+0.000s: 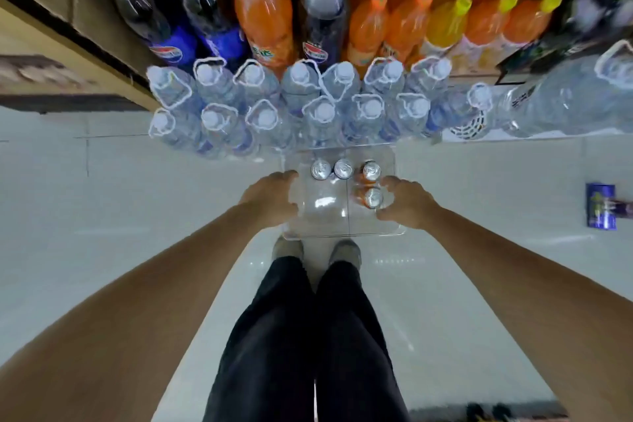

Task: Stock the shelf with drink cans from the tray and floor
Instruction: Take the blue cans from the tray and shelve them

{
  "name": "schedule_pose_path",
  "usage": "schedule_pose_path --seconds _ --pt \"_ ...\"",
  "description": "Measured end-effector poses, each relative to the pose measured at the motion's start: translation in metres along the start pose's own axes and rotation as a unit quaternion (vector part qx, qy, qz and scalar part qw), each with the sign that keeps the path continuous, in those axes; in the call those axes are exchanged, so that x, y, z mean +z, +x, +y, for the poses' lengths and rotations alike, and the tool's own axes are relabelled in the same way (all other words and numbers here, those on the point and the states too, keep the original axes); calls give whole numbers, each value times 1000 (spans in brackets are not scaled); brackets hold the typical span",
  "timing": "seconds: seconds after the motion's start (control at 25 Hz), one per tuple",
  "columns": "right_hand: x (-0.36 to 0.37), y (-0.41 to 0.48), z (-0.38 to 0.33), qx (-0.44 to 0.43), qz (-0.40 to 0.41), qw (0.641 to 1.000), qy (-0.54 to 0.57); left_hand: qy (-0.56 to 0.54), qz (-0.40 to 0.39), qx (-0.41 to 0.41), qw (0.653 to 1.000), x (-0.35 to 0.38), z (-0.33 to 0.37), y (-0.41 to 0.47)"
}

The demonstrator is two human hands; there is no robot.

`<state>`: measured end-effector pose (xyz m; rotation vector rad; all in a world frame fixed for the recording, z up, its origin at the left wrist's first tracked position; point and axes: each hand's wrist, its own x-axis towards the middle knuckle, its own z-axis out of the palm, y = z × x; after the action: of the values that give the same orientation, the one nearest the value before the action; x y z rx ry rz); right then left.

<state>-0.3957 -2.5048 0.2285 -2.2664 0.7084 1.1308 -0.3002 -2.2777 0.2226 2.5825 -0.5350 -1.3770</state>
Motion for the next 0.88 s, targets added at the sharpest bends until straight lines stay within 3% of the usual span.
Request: schedule_pose_path --seconds 0.08,0.2,0.32,0.44,0.6,0.68,0.88 --pt "28 53 5 -23 19 998 47 -75 8 -36 997 30 -14 55" --pt "69 127 17 -43 75 987 136 -122 7 -26 992 80 -28 129" --pt "95 193 31 -70 111 988 75 -148 38 -7 988 121 -37 188" --pt "114 244 38 -111 123 986 15 -251 105 -21 962 154 -41 234" --pt "138 269 35 -125 186 973 46 -314 188 3 931 178 -44 265" --pt "141 274 39 -135 204 966 84 -322 191 33 927 179 -47 273" --pt "131 260 44 -163 163 968 94 -357 171 38 918 161 -49 261"
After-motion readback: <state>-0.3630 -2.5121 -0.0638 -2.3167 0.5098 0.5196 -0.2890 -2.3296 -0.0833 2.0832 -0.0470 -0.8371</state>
